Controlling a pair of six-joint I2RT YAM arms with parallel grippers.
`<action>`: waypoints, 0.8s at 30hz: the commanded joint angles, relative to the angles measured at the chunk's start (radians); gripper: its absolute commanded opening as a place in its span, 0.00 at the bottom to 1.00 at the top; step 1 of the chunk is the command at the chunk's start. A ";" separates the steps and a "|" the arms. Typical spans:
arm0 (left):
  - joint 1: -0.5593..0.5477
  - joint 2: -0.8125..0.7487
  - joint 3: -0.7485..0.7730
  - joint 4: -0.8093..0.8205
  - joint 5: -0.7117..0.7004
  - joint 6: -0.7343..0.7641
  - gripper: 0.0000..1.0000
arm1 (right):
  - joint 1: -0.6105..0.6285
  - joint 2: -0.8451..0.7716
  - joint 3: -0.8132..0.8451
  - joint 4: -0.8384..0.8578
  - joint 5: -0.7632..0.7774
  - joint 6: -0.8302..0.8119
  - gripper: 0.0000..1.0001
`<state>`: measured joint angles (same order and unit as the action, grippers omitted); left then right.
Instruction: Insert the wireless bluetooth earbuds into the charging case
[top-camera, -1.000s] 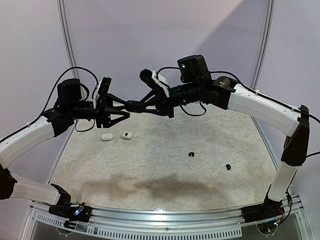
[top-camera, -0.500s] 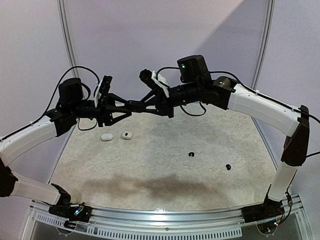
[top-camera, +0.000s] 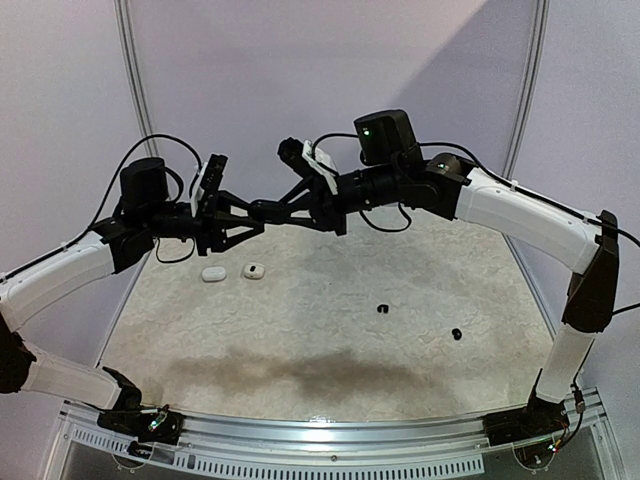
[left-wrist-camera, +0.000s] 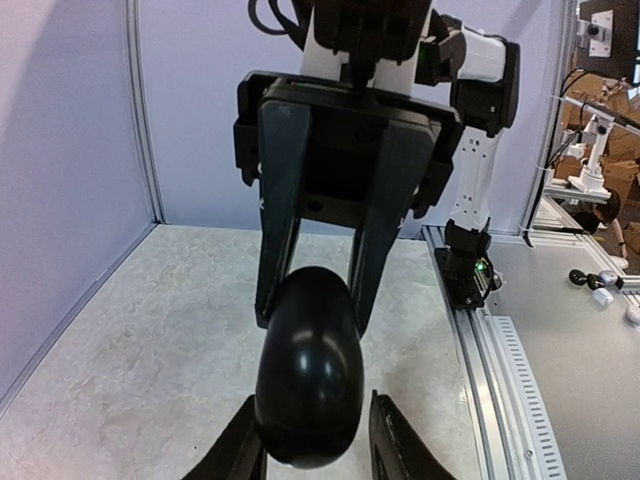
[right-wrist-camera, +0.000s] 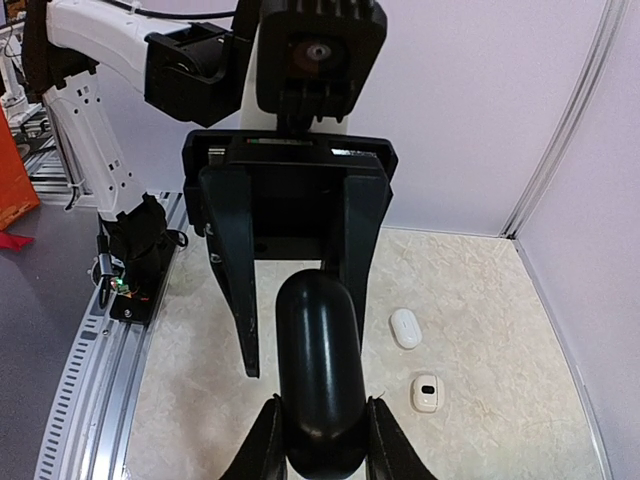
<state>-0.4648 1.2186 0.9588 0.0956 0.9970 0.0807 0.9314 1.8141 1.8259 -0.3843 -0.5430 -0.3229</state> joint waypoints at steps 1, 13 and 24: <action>-0.014 0.006 -0.027 -0.023 -0.006 0.008 0.36 | 0.005 -0.025 0.002 0.021 0.005 -0.001 0.00; -0.016 0.009 -0.017 0.101 -0.009 -0.110 0.35 | 0.005 -0.013 0.003 0.004 0.009 -0.006 0.00; -0.018 0.010 -0.017 0.085 -0.004 -0.109 0.00 | 0.006 -0.017 0.002 0.011 0.014 -0.002 0.00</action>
<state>-0.4656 1.2228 0.9470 0.1829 0.9813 -0.0132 0.9314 1.8137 1.8259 -0.3817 -0.5373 -0.3157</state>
